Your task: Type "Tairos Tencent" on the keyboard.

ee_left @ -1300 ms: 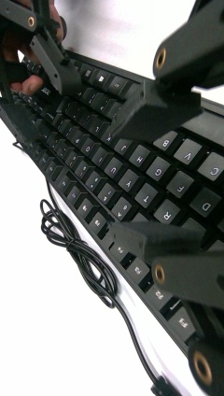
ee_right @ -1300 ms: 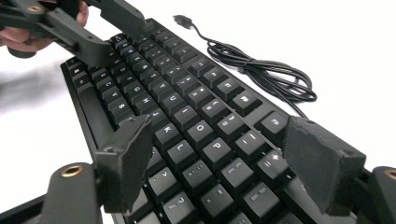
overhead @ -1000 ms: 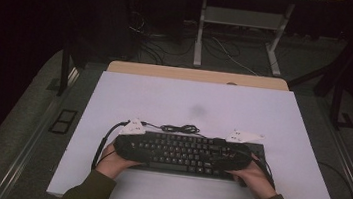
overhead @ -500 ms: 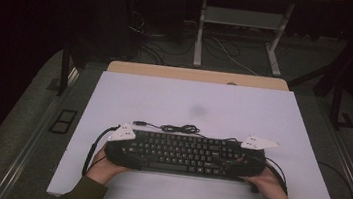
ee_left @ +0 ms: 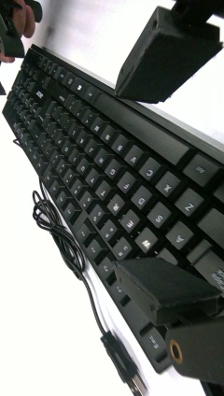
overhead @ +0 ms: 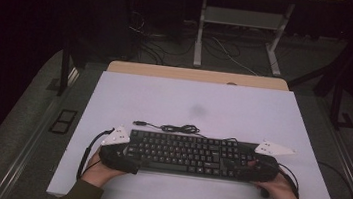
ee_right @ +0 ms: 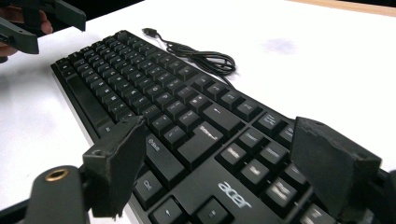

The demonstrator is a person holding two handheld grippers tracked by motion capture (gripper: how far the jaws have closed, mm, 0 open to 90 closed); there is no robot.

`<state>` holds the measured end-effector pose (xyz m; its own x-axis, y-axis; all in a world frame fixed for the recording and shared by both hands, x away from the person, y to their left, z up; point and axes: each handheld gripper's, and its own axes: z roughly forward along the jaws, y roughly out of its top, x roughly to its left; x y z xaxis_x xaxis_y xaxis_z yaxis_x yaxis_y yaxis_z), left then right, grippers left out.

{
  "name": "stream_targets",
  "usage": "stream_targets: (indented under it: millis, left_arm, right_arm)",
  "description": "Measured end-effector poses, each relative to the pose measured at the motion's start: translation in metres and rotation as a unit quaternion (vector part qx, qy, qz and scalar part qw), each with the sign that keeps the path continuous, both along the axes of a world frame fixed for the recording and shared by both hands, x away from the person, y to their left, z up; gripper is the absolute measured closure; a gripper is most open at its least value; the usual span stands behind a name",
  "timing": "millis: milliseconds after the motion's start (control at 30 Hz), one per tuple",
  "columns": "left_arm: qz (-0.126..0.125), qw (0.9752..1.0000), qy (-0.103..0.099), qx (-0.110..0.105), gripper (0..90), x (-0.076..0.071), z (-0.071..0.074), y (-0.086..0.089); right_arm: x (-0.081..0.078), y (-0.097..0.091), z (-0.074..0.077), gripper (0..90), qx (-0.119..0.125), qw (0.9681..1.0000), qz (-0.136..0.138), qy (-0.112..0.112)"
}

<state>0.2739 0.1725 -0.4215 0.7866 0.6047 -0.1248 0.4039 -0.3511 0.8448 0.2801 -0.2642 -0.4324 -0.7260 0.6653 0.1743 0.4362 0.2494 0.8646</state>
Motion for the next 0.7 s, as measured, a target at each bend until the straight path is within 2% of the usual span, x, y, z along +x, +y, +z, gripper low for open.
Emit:
stream_targets:
  millis: [233, 467, 700]
  left_arm:
    - [0.005, 1.0000, 0.000, 0.002, 10.2, -0.002, -0.002, 0.008]
    - [0.009, 0.9999, 0.004, 0.004, 0.6, -0.001, -0.006, 0.010]
    - [0.017, 0.9998, 0.008, 0.006, 0.0, 0.001, -0.007, 0.010]
  right_arm:
    - [-0.004, -0.015, -0.003, 17.9, 0.000, 1.0000, -0.007, -0.003]
    - [-0.010, -0.032, -0.005, 17.3, 0.005, 0.9998, -0.019, -0.003]
    - [-0.014, -0.044, -0.008, 17.3, -0.001, 0.9997, -0.023, 0.001]
